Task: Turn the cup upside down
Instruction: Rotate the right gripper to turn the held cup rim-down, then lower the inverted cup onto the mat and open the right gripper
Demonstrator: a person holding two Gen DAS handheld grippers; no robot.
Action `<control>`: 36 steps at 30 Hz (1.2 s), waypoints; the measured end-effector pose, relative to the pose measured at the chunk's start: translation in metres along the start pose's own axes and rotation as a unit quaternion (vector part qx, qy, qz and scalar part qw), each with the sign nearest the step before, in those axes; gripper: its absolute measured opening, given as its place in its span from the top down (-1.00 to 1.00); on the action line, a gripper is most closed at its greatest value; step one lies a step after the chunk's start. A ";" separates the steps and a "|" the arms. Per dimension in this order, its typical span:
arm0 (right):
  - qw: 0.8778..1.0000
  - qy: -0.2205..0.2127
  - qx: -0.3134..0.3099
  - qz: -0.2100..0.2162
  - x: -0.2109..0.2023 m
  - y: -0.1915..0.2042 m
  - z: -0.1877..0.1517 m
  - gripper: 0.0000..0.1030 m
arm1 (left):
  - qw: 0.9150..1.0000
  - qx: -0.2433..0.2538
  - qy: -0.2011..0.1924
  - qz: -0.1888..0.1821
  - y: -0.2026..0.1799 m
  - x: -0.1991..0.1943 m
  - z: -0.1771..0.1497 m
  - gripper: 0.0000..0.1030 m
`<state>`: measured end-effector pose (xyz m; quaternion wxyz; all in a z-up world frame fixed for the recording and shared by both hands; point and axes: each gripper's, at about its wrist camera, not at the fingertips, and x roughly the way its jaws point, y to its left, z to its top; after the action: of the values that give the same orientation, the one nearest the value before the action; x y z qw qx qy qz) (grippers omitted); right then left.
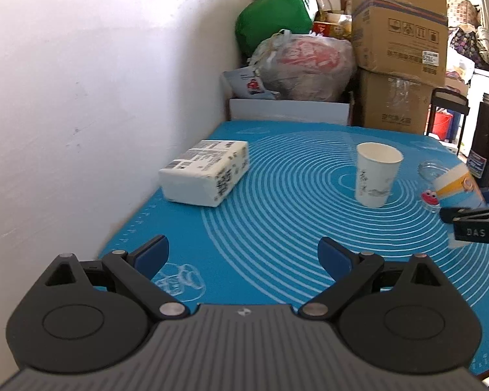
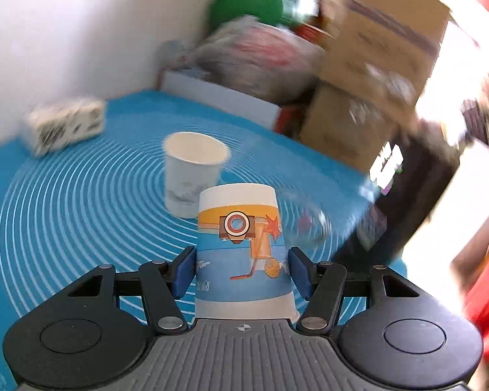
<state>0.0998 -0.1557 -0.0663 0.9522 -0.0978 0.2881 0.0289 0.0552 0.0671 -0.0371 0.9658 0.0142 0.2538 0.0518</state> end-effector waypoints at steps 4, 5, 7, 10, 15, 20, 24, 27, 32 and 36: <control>0.997 -0.011 0.078 0.003 0.006 -0.017 -0.016 -0.13 | 1.000 0.001 0.006 -0.009 -0.010 0.003 0.001 -0.88; 0.996 -0.014 0.089 0.004 0.008 -0.016 -0.016 -0.13 | 1.000 0.001 0.008 -0.010 -0.012 0.004 0.000 -0.88; 0.994 -0.017 0.110 0.004 0.006 -0.020 -0.020 -0.13 | 1.000 0.003 0.009 -0.012 -0.014 0.004 -0.001 -0.88; 0.992 -0.011 0.124 0.009 0.007 -0.020 -0.026 -0.17 | 1.000 0.004 0.010 -0.015 -0.016 0.005 -0.001 -0.88; 0.990 0.002 0.137 0.016 0.010 -0.023 -0.031 -0.25 | 1.000 0.009 0.013 -0.019 -0.021 0.004 -0.003 -0.88; 0.991 0.011 0.135 0.016 0.011 -0.023 -0.033 -0.31 | 1.000 0.012 0.017 -0.022 -0.023 0.004 -0.004 -0.88; 0.992 0.015 0.126 0.017 0.010 -0.020 -0.034 -0.48 | 0.999 0.013 0.021 -0.025 -0.025 0.003 -0.004 -0.88; 0.992 0.016 0.122 0.020 0.008 -0.019 -0.034 -0.55 | 0.999 0.012 0.025 -0.027 -0.025 0.003 -0.003 -0.88; 0.992 0.016 0.125 0.025 -0.003 -0.021 -0.036 -0.94 | 0.999 0.013 0.029 -0.030 -0.027 0.002 -0.002 -0.88; 0.992 0.017 0.122 0.028 -0.019 -0.023 -0.037 -1.00 | 0.999 0.019 0.029 -0.035 -0.032 -0.001 -0.002 -0.88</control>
<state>0.0667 -0.1862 -0.0822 0.9508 0.0270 0.3081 0.0189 0.0562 0.0351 -0.0401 0.9588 0.0223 0.2830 0.0135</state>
